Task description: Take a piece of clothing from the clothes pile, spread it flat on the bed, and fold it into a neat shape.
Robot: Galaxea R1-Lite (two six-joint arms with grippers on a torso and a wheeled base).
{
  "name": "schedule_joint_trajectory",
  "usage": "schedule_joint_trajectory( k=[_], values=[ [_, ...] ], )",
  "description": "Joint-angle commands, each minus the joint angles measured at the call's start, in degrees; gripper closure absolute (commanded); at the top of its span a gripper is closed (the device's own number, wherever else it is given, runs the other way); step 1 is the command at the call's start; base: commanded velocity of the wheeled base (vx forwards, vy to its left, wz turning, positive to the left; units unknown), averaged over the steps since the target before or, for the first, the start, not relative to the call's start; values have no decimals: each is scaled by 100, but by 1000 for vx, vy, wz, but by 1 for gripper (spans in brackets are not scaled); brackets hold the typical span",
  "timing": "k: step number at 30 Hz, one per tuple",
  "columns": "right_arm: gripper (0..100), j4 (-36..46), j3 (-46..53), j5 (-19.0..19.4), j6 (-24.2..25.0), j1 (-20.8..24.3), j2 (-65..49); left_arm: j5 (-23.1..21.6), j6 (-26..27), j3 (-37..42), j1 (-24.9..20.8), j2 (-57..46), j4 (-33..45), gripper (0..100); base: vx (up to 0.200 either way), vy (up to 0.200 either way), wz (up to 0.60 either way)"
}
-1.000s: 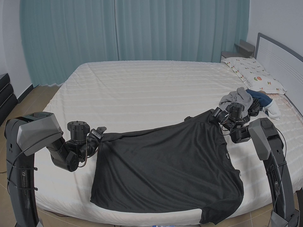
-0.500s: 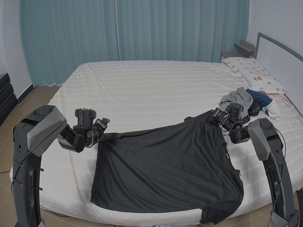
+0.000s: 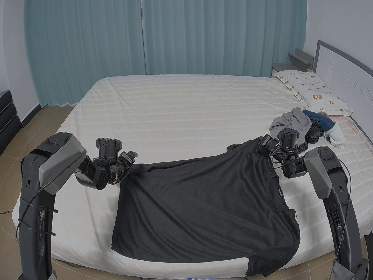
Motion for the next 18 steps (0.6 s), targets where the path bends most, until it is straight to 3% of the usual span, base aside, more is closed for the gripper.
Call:
schedule_joint_trajectory(
  k=[1,8,9,18],
  values=[
    [100,-2,1,4,8,3,54,14,-2,-19,-60,14,8,0,0,0,0],
    [100,6,1,4,-1,3,63,23,51,-239,-112,102,254,0,0,0,0],
    [100,6,1,4,-1,12,63,23,51,-345,-112,129,333,100,0,0,0],
    [100,-11,1,4,8,56,63,49,51,-670,-68,190,527,100,0,0,0]
  ],
)
